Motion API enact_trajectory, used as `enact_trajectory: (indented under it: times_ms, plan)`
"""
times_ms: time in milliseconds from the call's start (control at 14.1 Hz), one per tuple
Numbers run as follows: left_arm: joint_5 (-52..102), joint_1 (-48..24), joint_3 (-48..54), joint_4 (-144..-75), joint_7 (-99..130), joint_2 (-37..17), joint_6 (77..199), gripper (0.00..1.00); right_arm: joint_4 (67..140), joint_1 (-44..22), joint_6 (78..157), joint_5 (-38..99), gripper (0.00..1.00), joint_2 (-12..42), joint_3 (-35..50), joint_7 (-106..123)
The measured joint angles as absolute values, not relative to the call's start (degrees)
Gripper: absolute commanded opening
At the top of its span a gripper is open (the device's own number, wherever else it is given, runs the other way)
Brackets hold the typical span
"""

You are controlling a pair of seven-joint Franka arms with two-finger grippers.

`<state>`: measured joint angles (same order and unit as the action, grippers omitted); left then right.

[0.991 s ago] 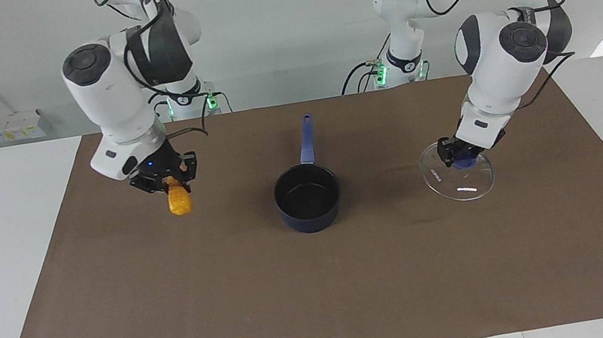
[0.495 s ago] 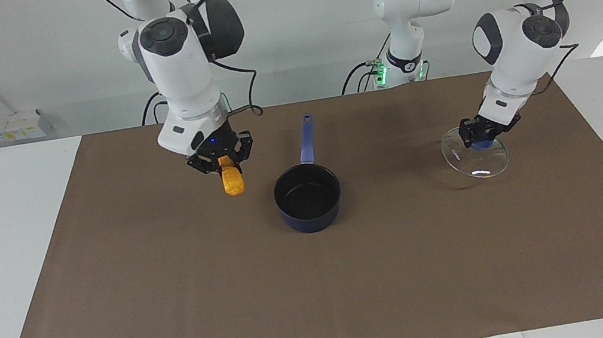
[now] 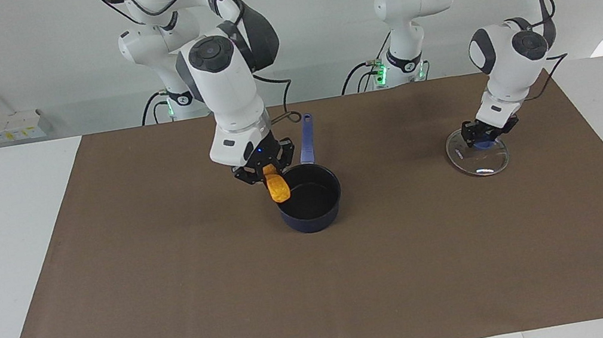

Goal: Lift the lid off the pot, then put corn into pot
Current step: 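Set the lid down with the left gripper while the right gripper carries corn, then lower the corn into the pot and open the right gripper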

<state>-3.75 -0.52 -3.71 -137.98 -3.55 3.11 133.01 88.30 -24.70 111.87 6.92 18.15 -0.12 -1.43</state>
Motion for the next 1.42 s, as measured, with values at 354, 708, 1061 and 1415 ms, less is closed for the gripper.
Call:
enact_trajectory:
  times_ms: [354, 708, 1061, 1415]
  plan:
    - [-3.8, -0.5, -3.4, -136.7, -3.6, 3.7, 133.1, 1.00, 89.9, -26.8, 113.8, 7.0, 0.00, 21.2, 0.5, 5.9]
    - [-3.0, -2.0, -2.3, -130.7, -3.3, 3.1, 130.1, 1.00, 91.7, -30.6, 119.9, 6.7, 0.00, 24.6, 0.6, 6.2]
    - [1.0, -5.4, -2.0, -121.6, -1.0, -0.4, 124.6, 1.00, 92.0, -30.7, 120.4, 5.5, 0.00, 25.9, 0.2, 9.3]
    - [1.3, -5.5, -2.3, -111.1, -0.9, -2.2, 112.4, 1.00, 94.6, -31.3, 121.4, 2.9, 0.00, 25.9, 0.3, 9.6]
